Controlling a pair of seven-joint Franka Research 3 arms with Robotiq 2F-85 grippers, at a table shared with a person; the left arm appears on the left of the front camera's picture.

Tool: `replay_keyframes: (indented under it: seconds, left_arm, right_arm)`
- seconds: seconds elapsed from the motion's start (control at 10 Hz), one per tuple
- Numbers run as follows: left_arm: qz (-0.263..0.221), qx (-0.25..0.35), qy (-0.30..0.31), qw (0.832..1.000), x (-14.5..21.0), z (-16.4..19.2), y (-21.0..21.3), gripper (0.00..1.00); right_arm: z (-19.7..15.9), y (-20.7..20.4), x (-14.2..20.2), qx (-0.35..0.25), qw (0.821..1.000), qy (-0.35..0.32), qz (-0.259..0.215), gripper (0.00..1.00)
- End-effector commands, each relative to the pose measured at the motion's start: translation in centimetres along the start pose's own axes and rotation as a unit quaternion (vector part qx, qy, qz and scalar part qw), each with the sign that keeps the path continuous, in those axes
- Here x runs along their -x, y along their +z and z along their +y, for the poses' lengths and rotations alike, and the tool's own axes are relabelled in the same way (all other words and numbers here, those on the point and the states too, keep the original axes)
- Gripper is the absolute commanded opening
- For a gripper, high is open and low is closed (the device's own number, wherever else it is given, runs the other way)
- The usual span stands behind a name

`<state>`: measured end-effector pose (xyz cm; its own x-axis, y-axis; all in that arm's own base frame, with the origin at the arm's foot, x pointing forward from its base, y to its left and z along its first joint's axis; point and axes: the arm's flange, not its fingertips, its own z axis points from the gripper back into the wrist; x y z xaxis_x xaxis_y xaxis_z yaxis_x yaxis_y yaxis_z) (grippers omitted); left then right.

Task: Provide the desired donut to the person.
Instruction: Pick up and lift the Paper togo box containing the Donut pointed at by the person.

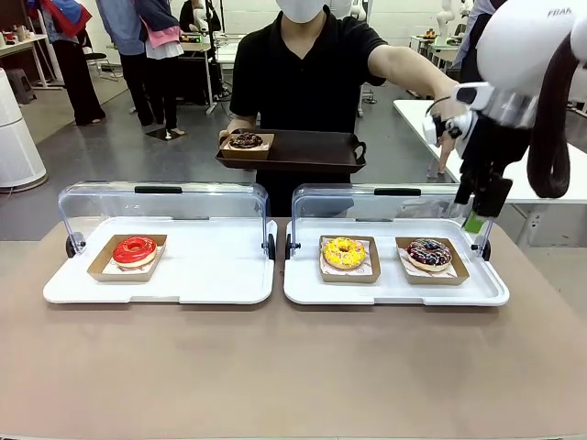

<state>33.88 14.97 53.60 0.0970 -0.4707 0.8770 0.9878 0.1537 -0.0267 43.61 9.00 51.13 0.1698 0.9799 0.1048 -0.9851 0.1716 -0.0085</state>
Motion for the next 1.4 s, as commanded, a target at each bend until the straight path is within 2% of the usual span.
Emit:
replay_keyframes:
  seconds: [0.0, 0.3, 0.6, 0.7, 0.8, 1.3]
  left_arm:
    - [-0.003, 0.000, 0.004, 1.000, -0.2, 0.0, 0.1, 1.00]
    - [-0.003, 0.000, 0.004, 1.000, -0.2, 0.0, 0.1, 1.00]
    - [-0.003, 0.000, 0.004, 1.000, -0.2, 0.0, 0.1, 1.00]
    - [-0.003, 0.000, 0.004, 1.000, -0.2, 0.0, 0.1, 1.00]
    - [-0.003, 0.000, 0.004, 1.000, -0.2, 0.0, 0.1, 1.00]
    - [-0.003, 0.000, 0.004, 1.000, -0.2, 0.0, 0.1, 1.00]
  right_arm:
    - [1.1, -3.5, 0.1, -0.002, 0.999, 0.038, 0.004, 1.00]
    - [1.2, -7.4, -1.2, -0.006, 0.997, 0.067, 0.028, 1.00]
    - [0.6, -10.5, -2.3, -0.008, 0.996, 0.087, 0.027, 1.00]
    - [0.6, -10.6, -2.6, -0.009, 0.996, 0.079, 0.038, 1.00]
    - [0.8, -9.5, -1.9, -0.017, 0.997, 0.070, 0.017, 1.00]
    - [0.7, -9.7, -2.1, -0.013, 0.997, 0.072, 0.017, 1.00]
